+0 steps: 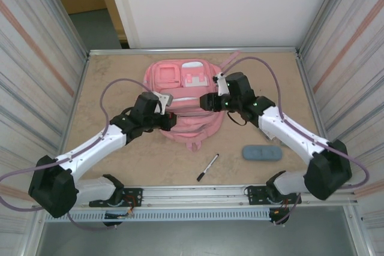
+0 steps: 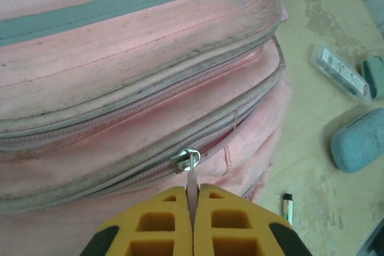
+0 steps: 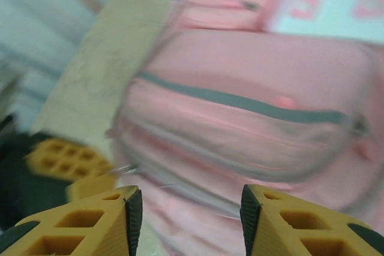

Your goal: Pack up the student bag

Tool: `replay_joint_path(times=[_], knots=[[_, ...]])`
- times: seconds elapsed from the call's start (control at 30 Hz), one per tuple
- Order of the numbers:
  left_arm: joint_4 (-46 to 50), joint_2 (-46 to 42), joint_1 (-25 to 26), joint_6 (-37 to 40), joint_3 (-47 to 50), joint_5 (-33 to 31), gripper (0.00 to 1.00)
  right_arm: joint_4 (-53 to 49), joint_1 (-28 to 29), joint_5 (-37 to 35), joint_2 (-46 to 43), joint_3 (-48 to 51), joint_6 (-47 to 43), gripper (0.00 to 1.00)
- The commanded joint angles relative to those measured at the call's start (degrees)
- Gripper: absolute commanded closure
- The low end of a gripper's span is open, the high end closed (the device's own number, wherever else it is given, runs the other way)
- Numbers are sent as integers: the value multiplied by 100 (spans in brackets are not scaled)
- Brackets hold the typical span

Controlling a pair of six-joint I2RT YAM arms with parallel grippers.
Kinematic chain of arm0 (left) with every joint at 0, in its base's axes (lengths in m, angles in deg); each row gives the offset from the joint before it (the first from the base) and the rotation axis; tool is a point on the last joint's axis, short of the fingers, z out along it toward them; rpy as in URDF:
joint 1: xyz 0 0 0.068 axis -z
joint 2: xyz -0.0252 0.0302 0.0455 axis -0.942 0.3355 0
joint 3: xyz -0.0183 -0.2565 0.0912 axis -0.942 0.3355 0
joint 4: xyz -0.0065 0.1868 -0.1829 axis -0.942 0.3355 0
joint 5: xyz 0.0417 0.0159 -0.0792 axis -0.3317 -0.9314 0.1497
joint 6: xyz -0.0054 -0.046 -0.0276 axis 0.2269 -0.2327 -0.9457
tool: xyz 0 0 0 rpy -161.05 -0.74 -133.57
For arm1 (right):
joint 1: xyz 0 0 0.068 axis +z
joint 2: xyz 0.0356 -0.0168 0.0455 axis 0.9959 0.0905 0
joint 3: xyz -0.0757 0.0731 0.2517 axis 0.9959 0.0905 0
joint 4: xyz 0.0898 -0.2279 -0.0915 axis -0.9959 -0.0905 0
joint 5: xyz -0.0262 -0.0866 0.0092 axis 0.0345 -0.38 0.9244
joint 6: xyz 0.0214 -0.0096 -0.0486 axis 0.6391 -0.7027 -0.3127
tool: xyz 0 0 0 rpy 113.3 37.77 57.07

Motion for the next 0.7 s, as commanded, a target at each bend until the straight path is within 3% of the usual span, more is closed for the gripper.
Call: replay_joint_path(times=[0.0,0.23,0.37,0.57,0.67], knots=[[-506,111,46,31,-309,346,100,-115,405,-105,190,88,-2501,51],[-603,181,38,-158,-320,628,100,-482,674,80,1174,-505,-3556,42],[-676,239,48,-208,-328,892,100,-350,707,-102,1471,-475,-4431,42],[-834,172,42,-425,-218,775,100,450,831,-435,1690,-250,-4891,49],[-688,19,33,-423,-166,527,100,682,796,-227,1553,-78,-4920,67]])
